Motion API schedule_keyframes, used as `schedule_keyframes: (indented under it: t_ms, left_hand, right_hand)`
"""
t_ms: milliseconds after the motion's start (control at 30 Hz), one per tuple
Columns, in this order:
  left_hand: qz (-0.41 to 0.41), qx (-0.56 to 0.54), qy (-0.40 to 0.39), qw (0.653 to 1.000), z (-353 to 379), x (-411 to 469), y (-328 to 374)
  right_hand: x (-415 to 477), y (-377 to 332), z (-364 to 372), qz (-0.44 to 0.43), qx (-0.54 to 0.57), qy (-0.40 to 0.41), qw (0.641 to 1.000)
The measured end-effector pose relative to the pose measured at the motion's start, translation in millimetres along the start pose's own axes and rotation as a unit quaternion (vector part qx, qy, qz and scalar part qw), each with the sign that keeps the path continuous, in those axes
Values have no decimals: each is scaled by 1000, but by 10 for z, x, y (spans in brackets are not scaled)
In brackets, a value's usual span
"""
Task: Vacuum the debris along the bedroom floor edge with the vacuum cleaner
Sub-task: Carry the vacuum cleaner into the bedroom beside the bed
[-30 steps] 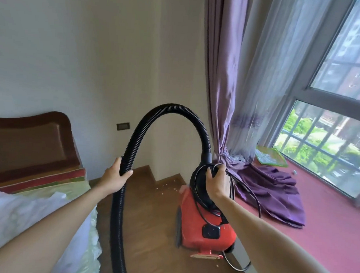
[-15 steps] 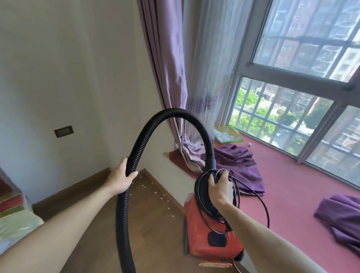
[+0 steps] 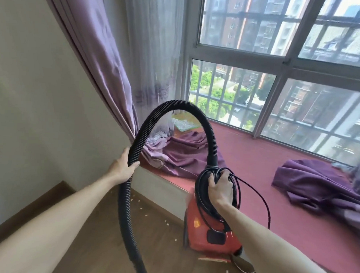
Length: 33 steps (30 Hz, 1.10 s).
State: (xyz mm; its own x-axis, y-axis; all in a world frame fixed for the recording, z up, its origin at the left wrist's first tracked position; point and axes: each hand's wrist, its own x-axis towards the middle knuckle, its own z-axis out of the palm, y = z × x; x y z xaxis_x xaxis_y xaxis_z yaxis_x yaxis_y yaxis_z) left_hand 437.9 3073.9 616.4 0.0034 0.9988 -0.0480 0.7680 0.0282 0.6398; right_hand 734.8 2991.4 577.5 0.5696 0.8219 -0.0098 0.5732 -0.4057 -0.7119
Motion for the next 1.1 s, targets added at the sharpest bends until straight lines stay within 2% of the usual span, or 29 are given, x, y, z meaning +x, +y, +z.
schedule_keyframes:
  t_ms: [100,433,633,900,1100]
  left_hand:
    - [31,-5,-7,999,171,138,72]
    - [90,-24,-113,989,772,605,-45]
    - [132,-58,-182,973,1054,609,-420]
    - [173,-40,-244,953,1401,403,-1026]
    - [165,-18,-264,950,1717,204,-1495]
  right_hand:
    - [57,162,-34,19,-10,17,1000]
    - [-136,566,155,107,-30,78,991]
    - [-624,712,531,175,-50,114,977]
    - [-1313,1015,1014,244,-37,134,960]
    - [-1711,1272,1381,272,-22,134,953]
